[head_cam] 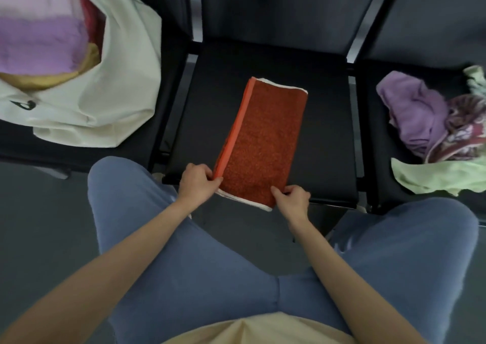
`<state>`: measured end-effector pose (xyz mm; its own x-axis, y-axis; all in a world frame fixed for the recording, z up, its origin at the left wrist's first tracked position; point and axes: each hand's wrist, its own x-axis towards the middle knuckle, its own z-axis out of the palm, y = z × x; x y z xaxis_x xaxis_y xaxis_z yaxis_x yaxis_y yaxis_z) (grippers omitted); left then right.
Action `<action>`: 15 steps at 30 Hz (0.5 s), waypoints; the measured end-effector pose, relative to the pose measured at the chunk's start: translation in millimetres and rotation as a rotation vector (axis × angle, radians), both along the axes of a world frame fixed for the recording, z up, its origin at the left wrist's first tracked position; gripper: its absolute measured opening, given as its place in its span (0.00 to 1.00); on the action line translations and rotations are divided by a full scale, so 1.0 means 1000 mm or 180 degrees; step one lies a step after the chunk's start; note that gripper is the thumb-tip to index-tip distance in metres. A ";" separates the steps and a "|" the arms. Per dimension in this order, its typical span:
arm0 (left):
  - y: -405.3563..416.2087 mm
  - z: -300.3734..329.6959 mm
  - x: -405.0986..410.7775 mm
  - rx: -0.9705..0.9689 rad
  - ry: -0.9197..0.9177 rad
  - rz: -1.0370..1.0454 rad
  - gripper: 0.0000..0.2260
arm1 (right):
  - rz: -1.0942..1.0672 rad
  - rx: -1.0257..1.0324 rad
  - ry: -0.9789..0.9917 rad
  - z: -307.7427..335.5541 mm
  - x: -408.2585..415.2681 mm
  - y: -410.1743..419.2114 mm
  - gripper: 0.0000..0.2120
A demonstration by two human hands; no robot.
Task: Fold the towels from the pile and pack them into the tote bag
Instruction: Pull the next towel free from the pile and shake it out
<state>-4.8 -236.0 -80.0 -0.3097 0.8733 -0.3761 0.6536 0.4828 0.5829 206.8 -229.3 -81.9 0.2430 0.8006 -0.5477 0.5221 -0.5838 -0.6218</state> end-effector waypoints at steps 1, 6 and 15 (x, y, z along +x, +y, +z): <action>0.001 0.002 -0.001 -0.0065 -0.0275 0.0130 0.10 | -0.0043 0.0020 0.0211 0.002 0.001 0.001 0.12; -0.007 0.028 0.004 -0.0408 -0.1367 0.0731 0.04 | -0.0239 0.0100 0.0842 0.033 0.016 -0.002 0.08; -0.015 0.080 0.017 -0.0442 -0.2958 0.0958 0.07 | -0.0606 -0.0197 0.2347 0.071 0.051 -0.003 0.08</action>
<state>12.1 -250.8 0.0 -0.0413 0.7362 -0.6755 -0.1970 0.6568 0.7279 257.5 -232.7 -11.1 -0.0722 0.7441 -0.6641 -0.1287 -0.6673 -0.7336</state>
